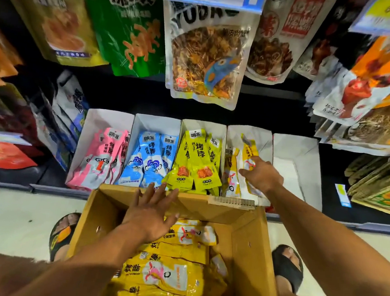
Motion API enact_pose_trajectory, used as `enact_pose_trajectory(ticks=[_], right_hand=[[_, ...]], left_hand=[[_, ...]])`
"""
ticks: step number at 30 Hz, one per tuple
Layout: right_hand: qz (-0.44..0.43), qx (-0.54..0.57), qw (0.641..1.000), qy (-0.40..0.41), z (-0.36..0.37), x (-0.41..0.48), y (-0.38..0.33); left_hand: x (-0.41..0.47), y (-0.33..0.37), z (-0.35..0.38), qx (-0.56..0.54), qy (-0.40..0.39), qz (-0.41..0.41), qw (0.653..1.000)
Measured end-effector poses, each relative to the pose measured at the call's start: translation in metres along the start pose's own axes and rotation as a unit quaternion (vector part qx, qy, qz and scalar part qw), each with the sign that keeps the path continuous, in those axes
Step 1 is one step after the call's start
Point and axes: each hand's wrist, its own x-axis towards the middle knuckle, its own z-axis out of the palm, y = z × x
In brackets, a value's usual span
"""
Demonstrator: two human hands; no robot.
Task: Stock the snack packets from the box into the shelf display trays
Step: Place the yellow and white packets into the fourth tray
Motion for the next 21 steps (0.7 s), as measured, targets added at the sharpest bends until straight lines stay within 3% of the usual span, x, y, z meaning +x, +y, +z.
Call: enact_pose_trajectory(ticks=[13,21], right_hand=[[0.021,-0.081,0.996,-0.039,0.078,0.048,0.032],[0.037,-0.036,0.993,-0.105,0.097,0.070,0.042]], left_hand=[[0.003,-0.001,0.014,0.038,0.002,0.003,0.999],[0.002,-0.001,0.009,0.038,-0.013,0.007,0.999]])
